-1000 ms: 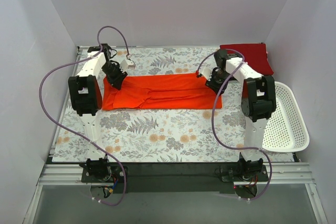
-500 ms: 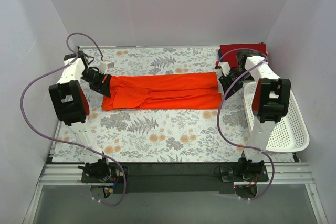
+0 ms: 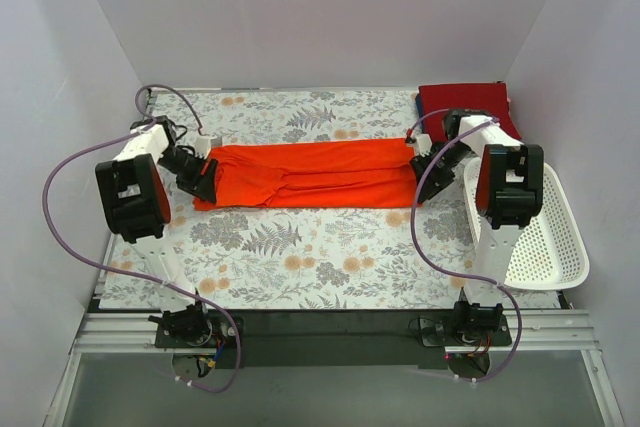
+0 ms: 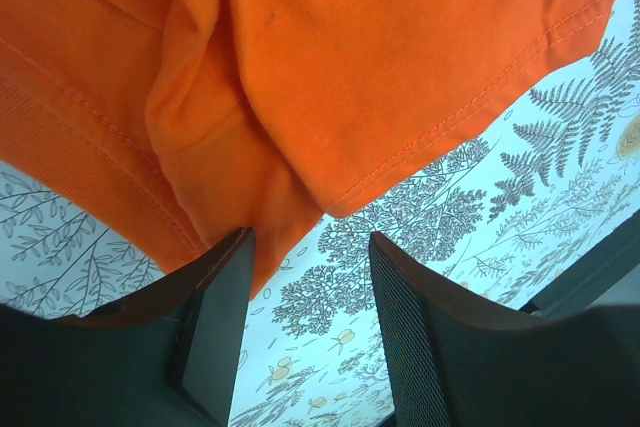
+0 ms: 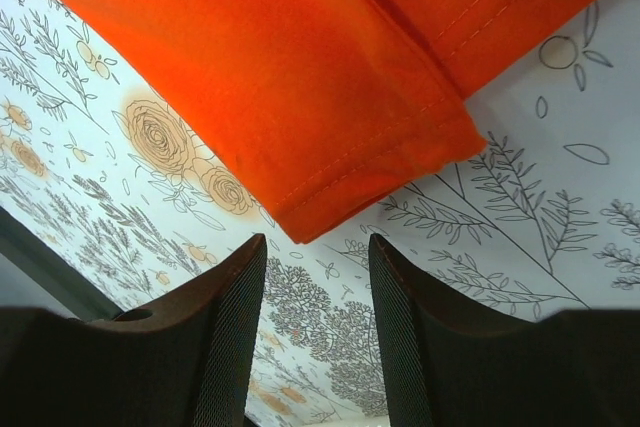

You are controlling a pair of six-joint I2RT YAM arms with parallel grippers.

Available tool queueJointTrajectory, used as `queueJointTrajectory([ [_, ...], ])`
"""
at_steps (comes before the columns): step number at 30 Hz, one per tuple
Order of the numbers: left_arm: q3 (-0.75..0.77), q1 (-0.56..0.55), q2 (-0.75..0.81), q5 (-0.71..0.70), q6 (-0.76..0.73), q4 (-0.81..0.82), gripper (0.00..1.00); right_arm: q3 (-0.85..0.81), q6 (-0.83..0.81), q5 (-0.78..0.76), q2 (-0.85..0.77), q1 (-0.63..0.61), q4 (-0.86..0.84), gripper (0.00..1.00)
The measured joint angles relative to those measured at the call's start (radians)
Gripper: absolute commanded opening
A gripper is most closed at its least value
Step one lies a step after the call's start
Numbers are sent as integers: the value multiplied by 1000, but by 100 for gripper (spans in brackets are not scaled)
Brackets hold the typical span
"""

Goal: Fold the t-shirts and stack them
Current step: Fold the tshirt

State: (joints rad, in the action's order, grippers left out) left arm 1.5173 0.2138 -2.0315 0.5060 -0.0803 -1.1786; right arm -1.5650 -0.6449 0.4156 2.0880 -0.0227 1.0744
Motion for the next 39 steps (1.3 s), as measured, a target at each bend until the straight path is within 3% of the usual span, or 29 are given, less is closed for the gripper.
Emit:
queueJointTrajectory([
  [14, 2, 50, 32, -22, -1, 0, 51, 16, 27, 44, 0, 0, -9, 42],
  [26, 0, 62, 32, -26, -5, 11, 49, 69, 37, 72, 2, 0, -11, 2],
  [32, 0, 60, 19, -33, -6, 13, 46, 69, 36, 71, 2, 0, -11, 1],
  [35, 0, 59, 8, -38, -10, 8, 38, 69, 35, 69, 2, 0, -11, 1],
  [36, 0, 59, 4, -40, -11, 5, 30, 69, 34, 69, 2, 0, -11, 1],
  [39, 0, 59, -2, -45, -18, 0, 17, 69, 29, 65, 2, 0, -11, 1],
])
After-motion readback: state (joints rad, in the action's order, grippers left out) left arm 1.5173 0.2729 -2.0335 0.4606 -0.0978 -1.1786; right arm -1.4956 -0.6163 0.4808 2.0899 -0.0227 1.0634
